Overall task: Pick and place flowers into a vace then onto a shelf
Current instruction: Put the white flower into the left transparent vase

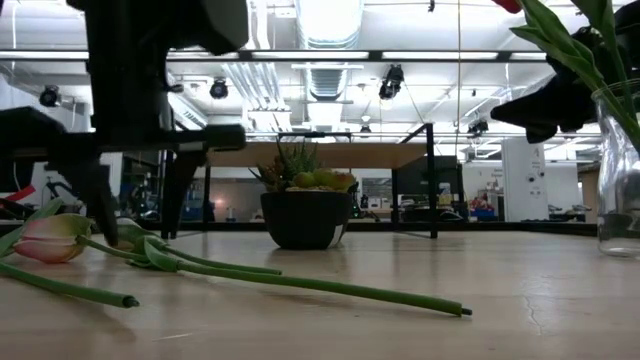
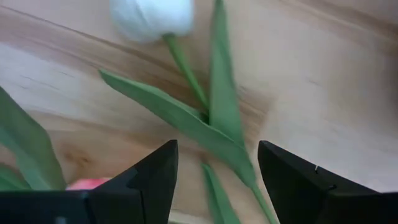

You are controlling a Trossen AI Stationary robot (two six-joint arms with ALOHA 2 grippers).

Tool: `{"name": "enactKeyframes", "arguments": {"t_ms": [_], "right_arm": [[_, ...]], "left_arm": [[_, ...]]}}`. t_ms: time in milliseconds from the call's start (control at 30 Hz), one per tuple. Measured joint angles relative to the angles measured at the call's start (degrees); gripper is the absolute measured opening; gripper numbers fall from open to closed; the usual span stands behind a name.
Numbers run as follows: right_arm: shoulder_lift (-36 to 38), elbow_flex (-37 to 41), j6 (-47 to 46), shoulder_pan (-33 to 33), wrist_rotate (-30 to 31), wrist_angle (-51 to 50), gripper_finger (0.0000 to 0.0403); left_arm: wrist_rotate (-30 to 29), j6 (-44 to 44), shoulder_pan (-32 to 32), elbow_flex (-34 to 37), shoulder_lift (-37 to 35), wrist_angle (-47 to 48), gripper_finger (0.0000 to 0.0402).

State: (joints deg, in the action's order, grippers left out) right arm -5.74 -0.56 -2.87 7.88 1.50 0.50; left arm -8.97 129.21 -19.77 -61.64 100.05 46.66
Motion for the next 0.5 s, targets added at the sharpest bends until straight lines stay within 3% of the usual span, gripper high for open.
{"name": "enactKeyframes", "arguments": {"t_ms": [300,500], "right_arm": [[-0.11,0.0,-0.17,0.0,-0.46,-0.08,0.0028],[-0.11,0.0,-0.12,0.0,-0.44,-0.06,0.0028]], "left_arm": [[1.03,1.93,1.79,6.21,-0.37,-5.96,0.0205],[1.83,-1.72,3.19,7.45,-0.28,-7.24,0.0201]]}}
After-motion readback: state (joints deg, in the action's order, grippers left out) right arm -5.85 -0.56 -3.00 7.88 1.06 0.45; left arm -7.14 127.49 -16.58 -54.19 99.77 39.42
